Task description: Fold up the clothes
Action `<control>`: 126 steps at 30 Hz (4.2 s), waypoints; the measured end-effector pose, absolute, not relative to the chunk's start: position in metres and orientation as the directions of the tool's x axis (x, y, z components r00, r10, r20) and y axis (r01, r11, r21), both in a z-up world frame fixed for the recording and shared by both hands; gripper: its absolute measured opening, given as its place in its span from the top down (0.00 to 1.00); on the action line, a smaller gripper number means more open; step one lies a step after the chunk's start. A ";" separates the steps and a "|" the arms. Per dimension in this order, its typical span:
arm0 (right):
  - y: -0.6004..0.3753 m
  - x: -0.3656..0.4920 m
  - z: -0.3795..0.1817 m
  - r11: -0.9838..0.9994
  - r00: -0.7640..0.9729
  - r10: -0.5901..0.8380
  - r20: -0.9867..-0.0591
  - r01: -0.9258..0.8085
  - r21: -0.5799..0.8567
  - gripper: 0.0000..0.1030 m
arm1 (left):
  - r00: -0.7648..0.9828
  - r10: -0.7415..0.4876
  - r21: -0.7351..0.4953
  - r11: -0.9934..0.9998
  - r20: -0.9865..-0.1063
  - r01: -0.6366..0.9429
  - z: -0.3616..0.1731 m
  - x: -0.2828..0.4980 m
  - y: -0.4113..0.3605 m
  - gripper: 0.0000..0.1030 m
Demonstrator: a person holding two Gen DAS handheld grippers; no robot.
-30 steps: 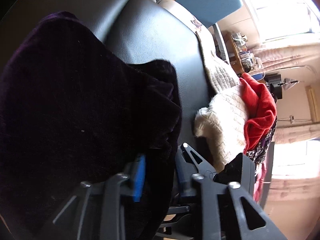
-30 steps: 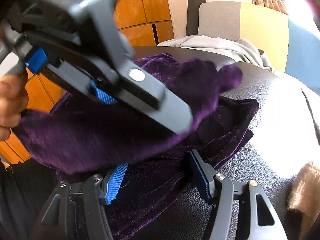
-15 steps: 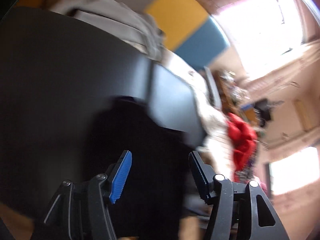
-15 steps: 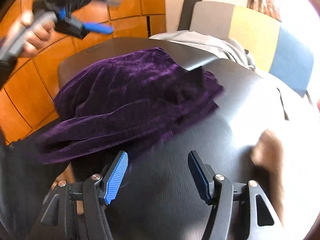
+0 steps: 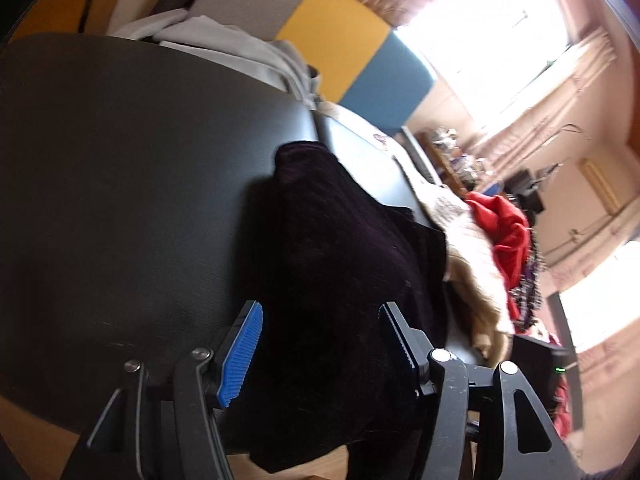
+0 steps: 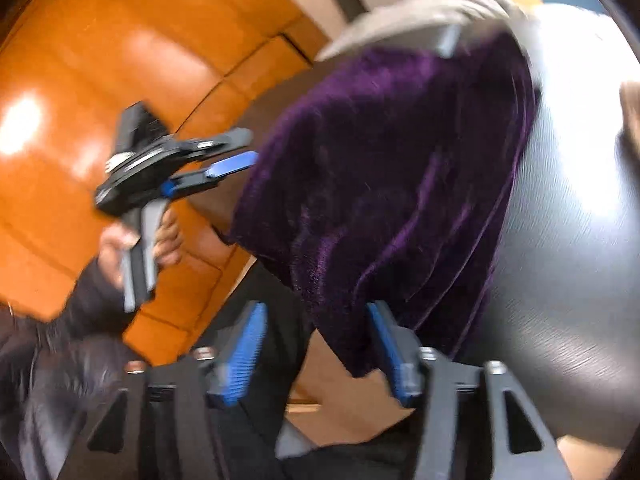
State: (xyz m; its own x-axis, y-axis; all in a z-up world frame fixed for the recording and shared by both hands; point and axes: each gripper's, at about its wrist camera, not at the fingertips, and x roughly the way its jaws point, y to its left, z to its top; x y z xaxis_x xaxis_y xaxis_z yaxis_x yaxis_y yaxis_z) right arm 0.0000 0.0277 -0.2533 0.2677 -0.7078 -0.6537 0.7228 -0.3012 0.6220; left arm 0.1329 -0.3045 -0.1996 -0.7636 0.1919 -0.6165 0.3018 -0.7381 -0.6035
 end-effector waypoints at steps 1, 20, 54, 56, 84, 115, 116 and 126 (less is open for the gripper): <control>0.024 -0.001 -0.259 -0.337 0.247 -0.700 -0.670 0.713 0.615 0.84 | -0.771 0.206 -0.614 -0.737 -0.602 0.282 -0.201 0.133 -0.303 0.39; 0.047 -0.005 -0.270 -0.457 0.212 -0.705 -0.677 0.595 0.662 0.72 | -0.789 0.248 -0.645 -0.729 -0.562 0.230 -0.211 0.132 -0.299 0.29; -0.001 -0.060 -0.228 -0.590 -0.090 -0.678 -0.730 0.659 0.467 0.87 | -0.724 0.216 -0.303 -0.953 -0.655 -0.010 -0.201 0.128 -0.231 0.20; 0.005 -0.055 -0.215 -0.598 -0.145 -0.653 -0.743 0.702 0.388 0.88 | -0.709 0.243 -0.305 -0.951 -0.662 -0.041 -0.208 0.126 -0.224 0.19; -0.046 -0.108 -0.221 -0.676 -0.334 -0.536 -0.776 0.720 0.157 0.59 | -0.715 0.166 -0.333 -0.938 -0.679 0.098 -0.204 0.024 -0.243 0.17; 0.013 -0.022 -0.243 -0.377 -0.180 -0.585 -0.791 0.924 0.069 0.58 | -0.700 0.101 -0.197 -0.979 -0.707 0.058 -0.231 0.081 -0.186 0.15; 0.022 -0.023 -0.245 -0.393 -0.181 -0.603 -0.777 0.915 0.092 0.60 | -0.705 0.065 -0.151 -0.987 -0.706 0.060 -0.237 0.085 -0.180 0.15; 0.037 -0.017 -0.246 -0.409 -0.193 -0.636 -0.747 0.906 0.114 0.61 | -0.758 0.046 -0.228 -0.964 -0.651 0.137 -0.208 0.106 -0.199 0.15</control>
